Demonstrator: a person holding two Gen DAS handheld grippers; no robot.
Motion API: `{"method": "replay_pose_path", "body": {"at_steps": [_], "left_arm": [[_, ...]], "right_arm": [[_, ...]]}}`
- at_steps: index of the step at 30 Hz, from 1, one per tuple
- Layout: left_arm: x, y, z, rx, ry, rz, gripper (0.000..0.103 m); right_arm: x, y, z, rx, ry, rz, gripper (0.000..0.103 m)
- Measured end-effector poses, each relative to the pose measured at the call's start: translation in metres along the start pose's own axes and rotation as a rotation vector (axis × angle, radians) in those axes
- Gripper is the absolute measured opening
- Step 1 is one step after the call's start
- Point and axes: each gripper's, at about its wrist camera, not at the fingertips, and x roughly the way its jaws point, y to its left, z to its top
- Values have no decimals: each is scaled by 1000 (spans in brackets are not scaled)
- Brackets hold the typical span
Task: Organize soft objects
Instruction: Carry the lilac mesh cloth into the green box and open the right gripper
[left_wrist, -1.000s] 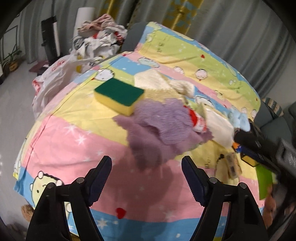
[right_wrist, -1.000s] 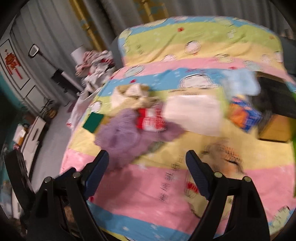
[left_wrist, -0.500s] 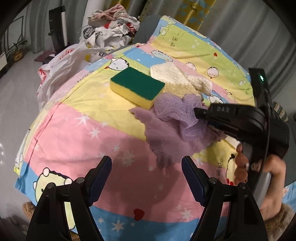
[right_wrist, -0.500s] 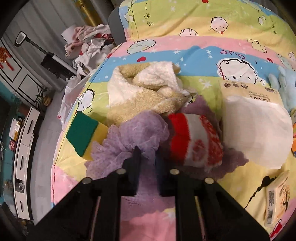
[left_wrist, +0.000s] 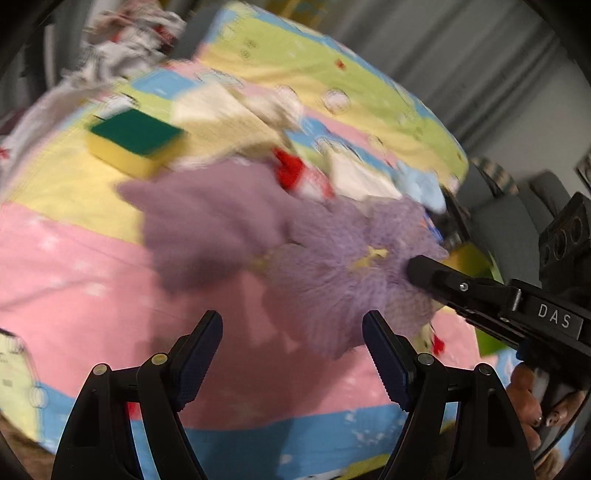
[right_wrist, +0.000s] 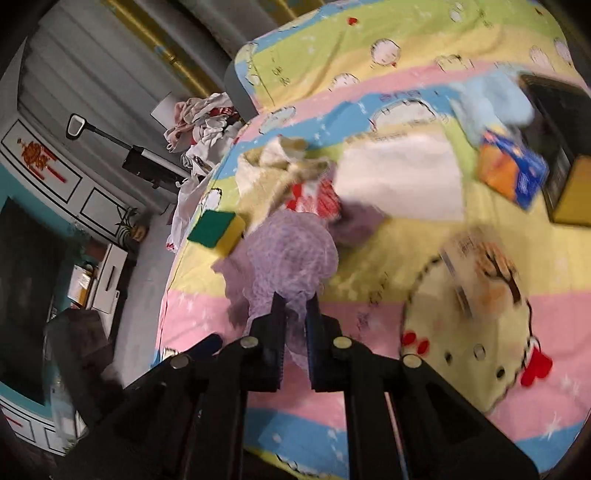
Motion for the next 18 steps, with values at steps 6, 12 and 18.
{"method": "replay_pose_path", "body": {"at_steps": [6, 12, 18], "left_arm": [[20, -47, -2, 95, 49, -49, 42], [17, -111, 9, 248, -2, -65, 40], [28, -194, 14, 416, -39, -91, 40]], "right_arm": [[-20, -26, -11, 73, -10, 58, 10], [-77, -47, -5, 89, -169, 65, 10], [-138, -84, 2, 146, -346, 22, 10]]}}
